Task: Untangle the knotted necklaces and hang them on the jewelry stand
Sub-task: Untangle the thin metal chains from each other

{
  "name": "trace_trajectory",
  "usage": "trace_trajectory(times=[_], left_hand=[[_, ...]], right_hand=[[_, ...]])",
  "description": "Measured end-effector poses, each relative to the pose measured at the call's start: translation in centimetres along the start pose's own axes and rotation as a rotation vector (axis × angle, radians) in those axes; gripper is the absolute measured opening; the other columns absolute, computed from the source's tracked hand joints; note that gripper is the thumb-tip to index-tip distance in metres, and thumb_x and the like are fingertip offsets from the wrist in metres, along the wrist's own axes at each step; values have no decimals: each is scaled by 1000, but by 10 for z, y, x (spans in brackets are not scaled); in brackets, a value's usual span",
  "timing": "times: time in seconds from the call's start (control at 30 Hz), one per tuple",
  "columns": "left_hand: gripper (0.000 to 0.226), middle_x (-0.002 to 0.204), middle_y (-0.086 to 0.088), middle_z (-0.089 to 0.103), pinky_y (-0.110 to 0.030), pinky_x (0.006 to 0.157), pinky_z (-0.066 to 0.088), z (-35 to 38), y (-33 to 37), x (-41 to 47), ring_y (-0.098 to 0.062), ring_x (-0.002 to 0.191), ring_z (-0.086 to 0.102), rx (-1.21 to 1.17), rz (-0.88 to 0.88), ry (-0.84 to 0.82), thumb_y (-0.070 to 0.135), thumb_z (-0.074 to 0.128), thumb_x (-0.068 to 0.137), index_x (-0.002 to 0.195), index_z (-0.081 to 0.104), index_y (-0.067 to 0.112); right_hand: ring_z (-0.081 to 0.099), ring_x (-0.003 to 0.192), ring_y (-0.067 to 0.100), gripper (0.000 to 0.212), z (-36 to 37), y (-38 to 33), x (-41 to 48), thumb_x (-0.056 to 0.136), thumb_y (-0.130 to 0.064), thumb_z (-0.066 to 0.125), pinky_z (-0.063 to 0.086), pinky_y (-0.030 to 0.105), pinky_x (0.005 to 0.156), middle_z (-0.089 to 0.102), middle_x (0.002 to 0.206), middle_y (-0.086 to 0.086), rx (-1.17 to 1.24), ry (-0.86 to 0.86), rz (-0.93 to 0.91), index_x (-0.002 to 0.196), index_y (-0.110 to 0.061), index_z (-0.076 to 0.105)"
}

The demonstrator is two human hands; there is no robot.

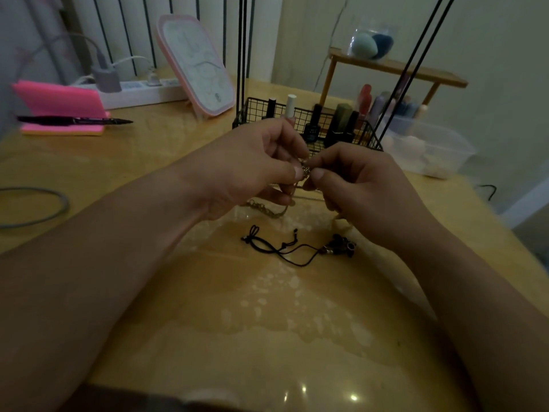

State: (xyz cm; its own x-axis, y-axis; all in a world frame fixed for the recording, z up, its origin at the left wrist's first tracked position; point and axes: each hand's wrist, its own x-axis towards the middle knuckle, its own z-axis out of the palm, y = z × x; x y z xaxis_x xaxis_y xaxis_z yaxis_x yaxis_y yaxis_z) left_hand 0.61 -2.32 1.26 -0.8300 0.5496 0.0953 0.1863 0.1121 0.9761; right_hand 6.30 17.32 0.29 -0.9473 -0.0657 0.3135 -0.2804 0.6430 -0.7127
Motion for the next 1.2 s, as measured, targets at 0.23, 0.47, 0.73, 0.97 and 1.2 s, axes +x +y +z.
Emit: trace_trajectory(times=[0.23, 0.47, 0.73, 0.97, 1.2], left_hand=[[22, 84, -8, 66, -31, 67, 62, -1, -2, 2, -14, 72, 67, 50, -19, 14, -6, 69, 92, 107, 66, 10], [4, 78, -12, 71, -36, 66, 63, -2, -3, 2, -23, 69, 72, 53, -45, -20, 1, 70, 95, 96, 68, 5], [5, 83, -15, 74, -31, 58, 58, -5, 0, 1, -28, 69, 73, -67, -78, -39, 6, 62, 98, 94, 63, 6], [10, 90, -15, 77, -30, 62, 60, -3, 1, 0, -27, 75, 73, -9, -85, -107, 11, 64, 99, 104, 66, 3], [2, 86, -15, 76, -30, 59, 59, -4, 3, -2, -29, 73, 74, 15, -57, -132, 6, 61, 100, 98, 61, 6]], right_hand=[[60, 72, 8, 5, 2, 1, -1, 96, -26, 72, 51, 21, 62, 67, 84, -5, -80, 1, -80, 99, -24, 68], [58, 71, 18, 8, 2, 1, -4, 94, -20, 75, 51, 37, 62, 66, 84, -4, -108, 88, -164, 95, -19, 67], [70, 61, 16, 9, 0, -3, -5, 100, -15, 68, 53, 22, 52, 73, 80, -3, -19, 25, -101, 99, -17, 59], [69, 60, 19, 7, -2, -7, -5, 101, -16, 64, 52, 23, 52, 70, 78, 4, 20, -7, -107, 103, -15, 57], [65, 62, 16, 8, -1, -6, -6, 101, -12, 61, 50, 22, 54, 60, 79, 0, 9, -34, -139, 100, -9, 54]])
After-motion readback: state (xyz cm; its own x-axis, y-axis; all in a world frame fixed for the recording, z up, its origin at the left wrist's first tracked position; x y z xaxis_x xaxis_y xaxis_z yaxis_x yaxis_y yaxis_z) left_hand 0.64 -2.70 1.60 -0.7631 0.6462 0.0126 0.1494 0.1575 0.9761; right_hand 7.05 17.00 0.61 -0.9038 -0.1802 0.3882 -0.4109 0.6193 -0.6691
